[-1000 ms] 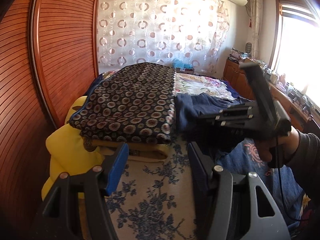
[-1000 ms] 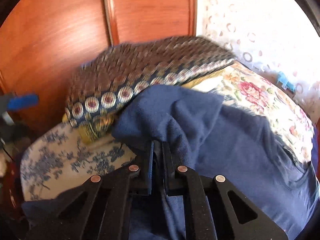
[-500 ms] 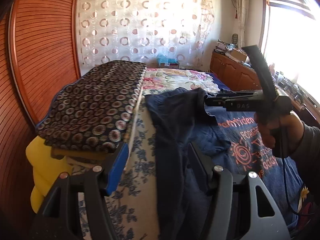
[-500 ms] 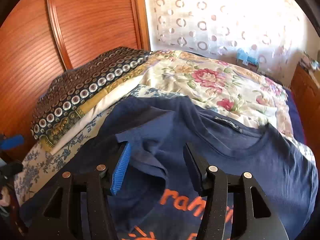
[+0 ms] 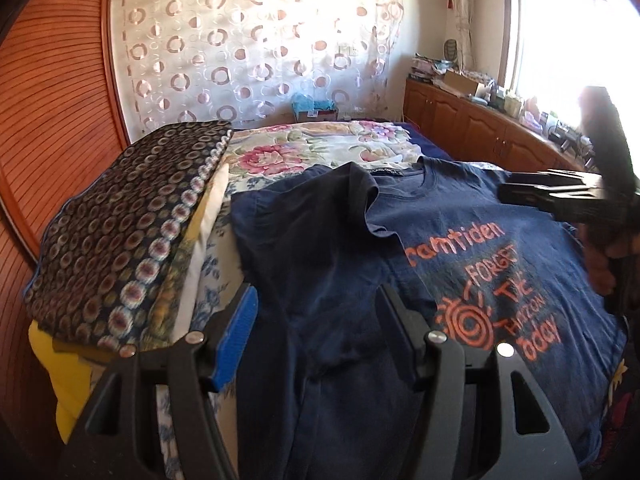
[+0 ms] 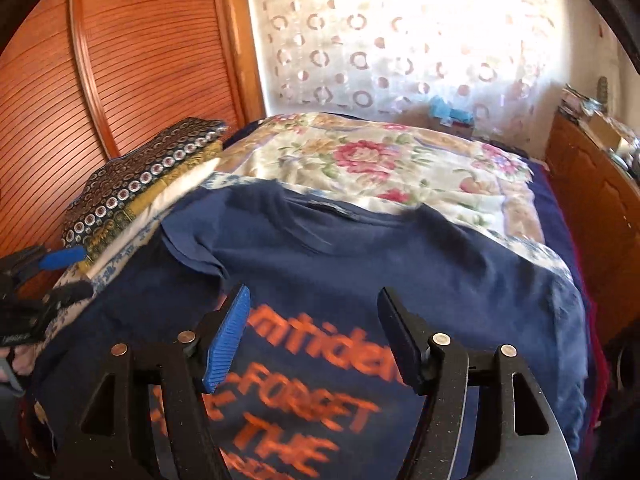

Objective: Fold small clothes

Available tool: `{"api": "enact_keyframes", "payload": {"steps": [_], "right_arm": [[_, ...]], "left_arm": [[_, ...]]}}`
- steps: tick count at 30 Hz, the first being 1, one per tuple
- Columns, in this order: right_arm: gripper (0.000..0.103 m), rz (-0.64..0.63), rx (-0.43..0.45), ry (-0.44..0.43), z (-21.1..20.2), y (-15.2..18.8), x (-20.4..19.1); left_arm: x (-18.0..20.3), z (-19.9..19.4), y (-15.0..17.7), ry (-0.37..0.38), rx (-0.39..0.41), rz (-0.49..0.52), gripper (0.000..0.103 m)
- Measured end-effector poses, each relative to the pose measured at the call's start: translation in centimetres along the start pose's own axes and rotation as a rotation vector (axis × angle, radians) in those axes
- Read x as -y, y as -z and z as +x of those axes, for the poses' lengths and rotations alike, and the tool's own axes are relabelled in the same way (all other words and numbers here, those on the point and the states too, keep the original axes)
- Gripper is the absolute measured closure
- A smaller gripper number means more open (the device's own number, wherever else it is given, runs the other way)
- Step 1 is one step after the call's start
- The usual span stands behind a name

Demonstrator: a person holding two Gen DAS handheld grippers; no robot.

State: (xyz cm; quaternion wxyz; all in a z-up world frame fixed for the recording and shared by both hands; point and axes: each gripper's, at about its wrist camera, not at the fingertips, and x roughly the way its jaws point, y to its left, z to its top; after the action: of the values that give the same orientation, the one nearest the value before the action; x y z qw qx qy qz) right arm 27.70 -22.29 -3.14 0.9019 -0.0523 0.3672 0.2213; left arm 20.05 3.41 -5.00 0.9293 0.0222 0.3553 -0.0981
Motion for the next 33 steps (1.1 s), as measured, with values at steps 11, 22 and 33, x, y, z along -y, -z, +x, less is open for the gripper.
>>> {"api": "enact_keyframes", "payload": {"steps": [11, 22, 33], "right_arm": [[0.035, 0.046, 0.004, 0.012, -1.7, 2.0, 3.1], [0.035, 0.065, 0.017, 0.035, -2.6, 2.5, 5.7], [0.035, 0.104, 0.034, 0.081, -4.2, 3.5, 8.8]], "left_arm": [[0.3, 7.4, -6.3, -0.047, -0.077, 0.054, 0.042], [3.1, 14.4, -9.2, -0.008, -0.183, 0.097, 0.042], [3.5, 15.3, -10.5, -0.057, -0.156, 0.119, 0.042]]}}
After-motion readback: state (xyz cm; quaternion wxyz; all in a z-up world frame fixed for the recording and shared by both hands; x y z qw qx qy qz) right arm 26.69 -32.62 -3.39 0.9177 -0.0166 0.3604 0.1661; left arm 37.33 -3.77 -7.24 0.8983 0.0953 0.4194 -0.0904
